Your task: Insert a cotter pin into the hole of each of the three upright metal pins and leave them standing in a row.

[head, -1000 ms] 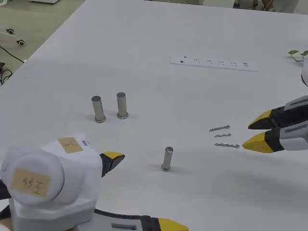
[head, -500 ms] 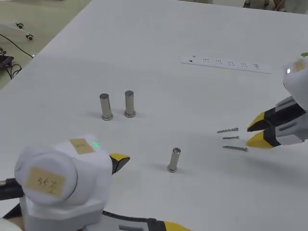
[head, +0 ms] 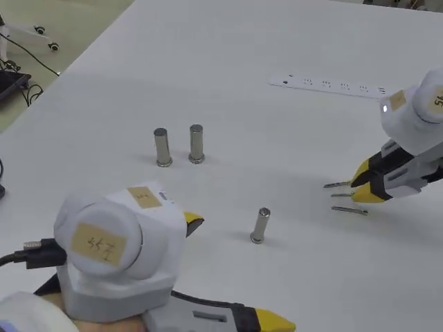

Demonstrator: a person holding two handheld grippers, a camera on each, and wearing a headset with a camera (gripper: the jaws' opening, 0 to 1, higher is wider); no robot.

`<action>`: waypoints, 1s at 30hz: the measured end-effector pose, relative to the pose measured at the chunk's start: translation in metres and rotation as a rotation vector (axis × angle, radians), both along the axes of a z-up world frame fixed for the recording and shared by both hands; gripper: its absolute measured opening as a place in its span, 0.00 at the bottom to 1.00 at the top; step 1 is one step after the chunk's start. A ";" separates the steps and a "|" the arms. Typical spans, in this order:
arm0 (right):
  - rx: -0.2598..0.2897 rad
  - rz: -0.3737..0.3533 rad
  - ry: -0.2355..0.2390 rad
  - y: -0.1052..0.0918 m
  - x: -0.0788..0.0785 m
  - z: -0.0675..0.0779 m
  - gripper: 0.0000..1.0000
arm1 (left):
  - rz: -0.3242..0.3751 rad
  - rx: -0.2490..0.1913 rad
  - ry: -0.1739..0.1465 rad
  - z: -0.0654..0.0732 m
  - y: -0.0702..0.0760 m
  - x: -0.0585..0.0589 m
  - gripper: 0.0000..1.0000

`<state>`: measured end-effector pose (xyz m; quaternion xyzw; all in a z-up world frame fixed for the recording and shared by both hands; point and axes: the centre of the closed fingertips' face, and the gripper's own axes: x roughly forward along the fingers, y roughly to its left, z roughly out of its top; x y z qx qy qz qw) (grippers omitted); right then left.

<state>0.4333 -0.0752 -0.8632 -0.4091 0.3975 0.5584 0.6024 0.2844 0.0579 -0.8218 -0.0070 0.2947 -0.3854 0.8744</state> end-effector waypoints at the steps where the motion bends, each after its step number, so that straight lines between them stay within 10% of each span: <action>1: -0.012 0.015 -0.001 0.000 0.001 -0.002 0.16 | 0.004 -0.003 0.001 0.000 0.000 0.001 0.98; 30: -0.100 0.034 0.000 0.001 0.004 -0.008 0.04 | 0.035 -0.030 0.021 -0.001 0.002 0.002 0.92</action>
